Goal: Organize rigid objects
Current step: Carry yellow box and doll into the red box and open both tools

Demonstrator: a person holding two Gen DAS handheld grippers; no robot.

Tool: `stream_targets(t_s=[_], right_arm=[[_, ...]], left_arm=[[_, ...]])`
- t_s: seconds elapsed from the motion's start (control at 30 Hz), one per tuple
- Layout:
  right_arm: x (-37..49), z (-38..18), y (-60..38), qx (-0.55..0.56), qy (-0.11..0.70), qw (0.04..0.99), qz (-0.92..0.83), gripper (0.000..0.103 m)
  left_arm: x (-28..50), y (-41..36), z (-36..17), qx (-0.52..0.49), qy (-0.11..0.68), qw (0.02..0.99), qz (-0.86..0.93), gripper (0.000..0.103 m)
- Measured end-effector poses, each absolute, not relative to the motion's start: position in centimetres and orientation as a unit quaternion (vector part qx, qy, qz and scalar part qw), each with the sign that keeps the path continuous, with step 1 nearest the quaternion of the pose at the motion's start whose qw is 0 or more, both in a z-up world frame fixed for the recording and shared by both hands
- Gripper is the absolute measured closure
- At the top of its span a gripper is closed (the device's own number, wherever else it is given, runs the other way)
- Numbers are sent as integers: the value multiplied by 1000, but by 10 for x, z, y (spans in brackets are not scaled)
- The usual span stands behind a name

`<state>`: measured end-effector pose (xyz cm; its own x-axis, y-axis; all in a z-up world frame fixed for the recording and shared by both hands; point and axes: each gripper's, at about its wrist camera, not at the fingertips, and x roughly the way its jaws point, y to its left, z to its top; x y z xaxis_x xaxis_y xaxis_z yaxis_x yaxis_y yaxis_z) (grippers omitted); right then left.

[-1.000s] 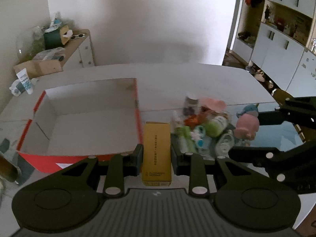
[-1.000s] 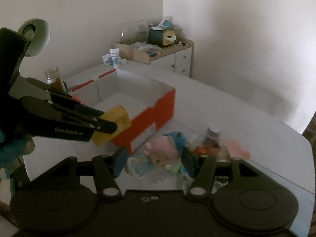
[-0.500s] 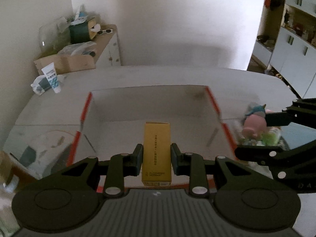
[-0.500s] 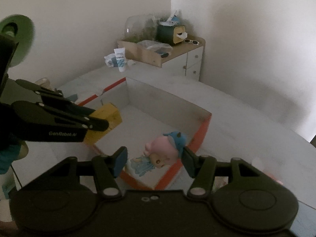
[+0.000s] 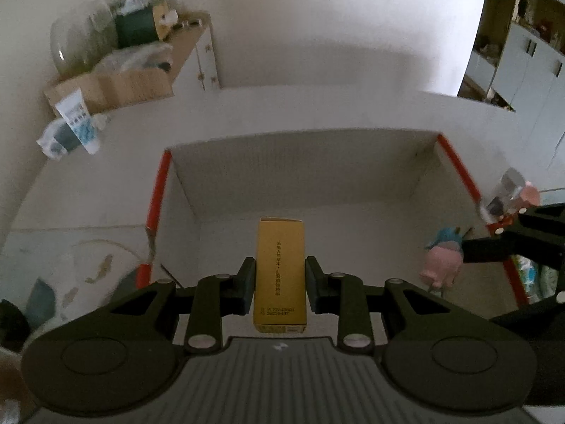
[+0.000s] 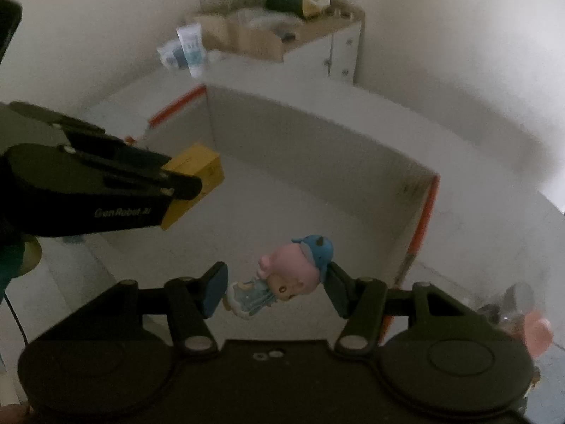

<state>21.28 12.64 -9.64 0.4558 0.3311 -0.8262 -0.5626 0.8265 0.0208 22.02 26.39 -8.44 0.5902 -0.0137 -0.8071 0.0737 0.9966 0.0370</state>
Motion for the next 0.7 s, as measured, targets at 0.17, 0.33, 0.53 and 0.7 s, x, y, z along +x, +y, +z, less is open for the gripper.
stream_targets(t_s=[0.17, 0.33, 0.53, 0.7], right_arm=[[219, -111, 140, -139, 470, 828, 271, 44], [225, -121, 149, -141, 488, 817, 272, 44], [231, -129, 151, -146, 508, 809, 257, 44], [236, -133, 157, -147, 518, 803, 255, 44]], left_arm=[[233, 268, -101, 44, 472, 880, -28, 75], [241, 266, -116, 53, 493, 868, -32, 75], [251, 265, -127, 57, 516, 854, -42, 75], [257, 263, -134, 67, 536, 840, -48, 75]])
